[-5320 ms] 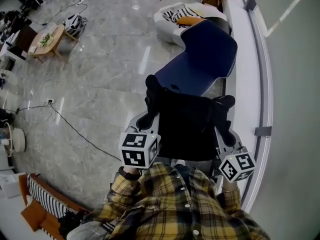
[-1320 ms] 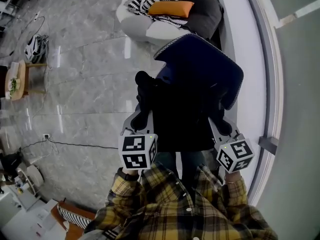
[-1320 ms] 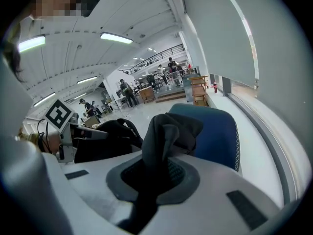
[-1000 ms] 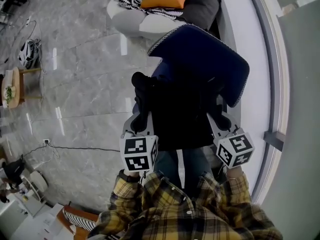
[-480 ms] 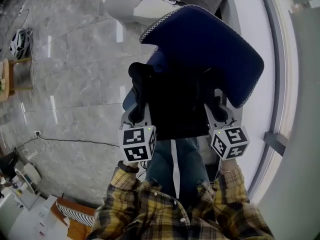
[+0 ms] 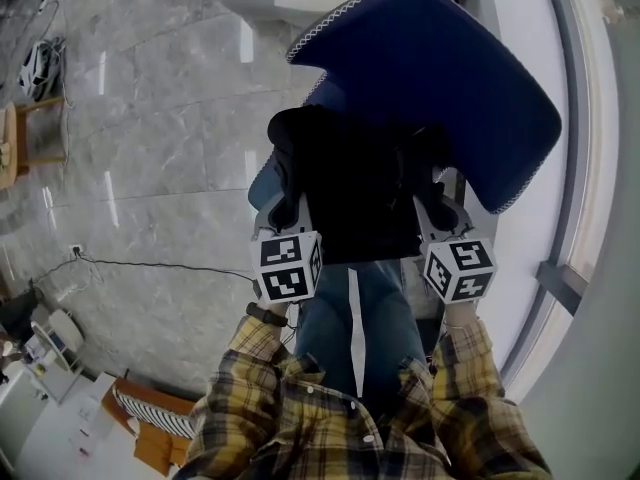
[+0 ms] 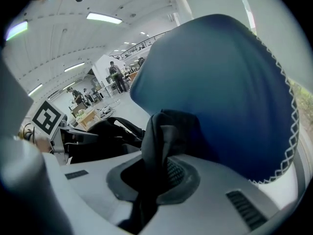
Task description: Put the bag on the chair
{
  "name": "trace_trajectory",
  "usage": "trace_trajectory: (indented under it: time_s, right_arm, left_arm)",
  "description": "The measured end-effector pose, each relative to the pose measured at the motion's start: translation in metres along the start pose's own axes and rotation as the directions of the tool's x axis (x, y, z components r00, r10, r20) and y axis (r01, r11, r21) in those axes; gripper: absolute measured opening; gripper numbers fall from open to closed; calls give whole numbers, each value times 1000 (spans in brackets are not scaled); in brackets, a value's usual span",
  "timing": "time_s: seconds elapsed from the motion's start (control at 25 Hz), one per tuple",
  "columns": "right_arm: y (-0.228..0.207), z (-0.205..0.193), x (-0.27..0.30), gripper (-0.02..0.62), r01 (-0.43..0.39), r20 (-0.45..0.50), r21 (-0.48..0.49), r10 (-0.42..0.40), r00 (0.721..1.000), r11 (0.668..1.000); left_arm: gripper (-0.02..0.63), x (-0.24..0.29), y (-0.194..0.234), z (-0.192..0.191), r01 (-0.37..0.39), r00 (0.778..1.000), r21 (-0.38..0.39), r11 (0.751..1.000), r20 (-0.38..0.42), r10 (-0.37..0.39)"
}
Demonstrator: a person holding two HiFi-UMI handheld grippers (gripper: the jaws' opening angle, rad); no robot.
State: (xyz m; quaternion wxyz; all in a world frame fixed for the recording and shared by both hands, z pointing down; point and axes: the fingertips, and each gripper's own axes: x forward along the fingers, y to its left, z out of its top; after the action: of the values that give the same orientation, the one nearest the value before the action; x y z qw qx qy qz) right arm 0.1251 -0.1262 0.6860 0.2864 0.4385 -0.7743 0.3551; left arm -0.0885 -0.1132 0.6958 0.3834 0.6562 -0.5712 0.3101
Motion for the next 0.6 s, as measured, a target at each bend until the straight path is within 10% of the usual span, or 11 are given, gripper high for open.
trace_trajectory:
  time_s: [0.6]
  right_arm:
    - [-1,-25,22,34,19,-33,-98,-23,999,995]
  left_arm:
    - [35,22,8,-22,-28,999,-23,999,32,29]
